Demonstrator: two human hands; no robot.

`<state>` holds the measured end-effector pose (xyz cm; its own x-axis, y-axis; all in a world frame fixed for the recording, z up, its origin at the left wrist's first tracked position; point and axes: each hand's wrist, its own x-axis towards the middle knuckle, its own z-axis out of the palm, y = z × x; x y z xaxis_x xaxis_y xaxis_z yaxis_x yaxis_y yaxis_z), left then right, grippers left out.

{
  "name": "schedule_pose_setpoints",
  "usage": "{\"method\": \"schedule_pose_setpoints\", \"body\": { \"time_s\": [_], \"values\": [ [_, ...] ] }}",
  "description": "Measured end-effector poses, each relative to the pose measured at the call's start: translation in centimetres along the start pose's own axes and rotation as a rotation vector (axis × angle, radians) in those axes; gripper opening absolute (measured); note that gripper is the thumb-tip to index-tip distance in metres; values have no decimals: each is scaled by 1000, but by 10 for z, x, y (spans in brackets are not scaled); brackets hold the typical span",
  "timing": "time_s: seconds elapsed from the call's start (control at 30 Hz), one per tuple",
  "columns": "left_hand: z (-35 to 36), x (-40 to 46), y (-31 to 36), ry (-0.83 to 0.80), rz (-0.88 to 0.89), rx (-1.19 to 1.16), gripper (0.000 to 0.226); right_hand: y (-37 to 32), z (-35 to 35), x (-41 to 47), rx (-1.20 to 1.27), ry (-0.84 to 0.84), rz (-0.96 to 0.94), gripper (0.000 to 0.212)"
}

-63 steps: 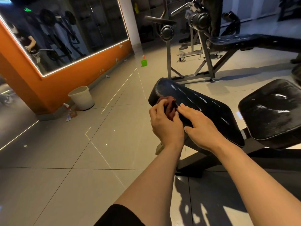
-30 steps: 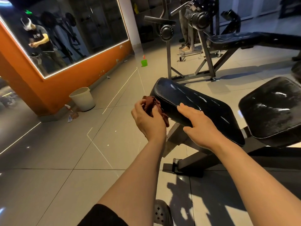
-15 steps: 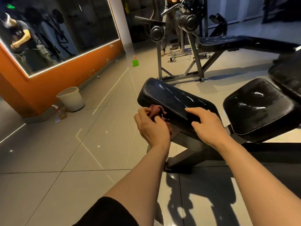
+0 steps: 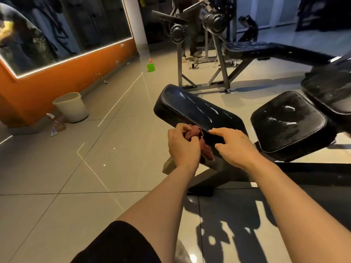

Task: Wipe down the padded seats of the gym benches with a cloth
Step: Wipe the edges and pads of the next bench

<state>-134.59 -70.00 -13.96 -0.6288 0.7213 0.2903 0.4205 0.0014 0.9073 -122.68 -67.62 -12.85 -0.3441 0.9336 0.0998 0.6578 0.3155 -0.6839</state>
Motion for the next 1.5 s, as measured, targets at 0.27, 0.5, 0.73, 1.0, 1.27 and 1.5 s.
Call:
{"method": "schedule_pose_setpoints", "body": {
  "time_s": [0.27, 0.5, 0.73, 1.0, 1.27, 1.5],
  "values": [
    [-32, 43, 10, 379, -160, -255, 24, -39, 22, 16, -53, 50, -238, 61],
    [-27, 38, -4, 96, -157, -230, 46, -50, 22, 26, -97, 67, -259, 55],
    [-47, 82, 11, 602, -287, -419, 33, -56, 9, 35, -145, 12, -244, 52],
    [-27, 65, 2, 402, -145, -8, 25, -50, 16, 40, -197, 30, -274, 47],
    [-29, 37, 1, 102, 198, 187, 28, -41, 16, 35, -168, 9, -318, 42],
    [-37, 61, 12, 387, -59, -102, 36, -20, 15, 24, -72, -4, -292, 42]
  ]
}}
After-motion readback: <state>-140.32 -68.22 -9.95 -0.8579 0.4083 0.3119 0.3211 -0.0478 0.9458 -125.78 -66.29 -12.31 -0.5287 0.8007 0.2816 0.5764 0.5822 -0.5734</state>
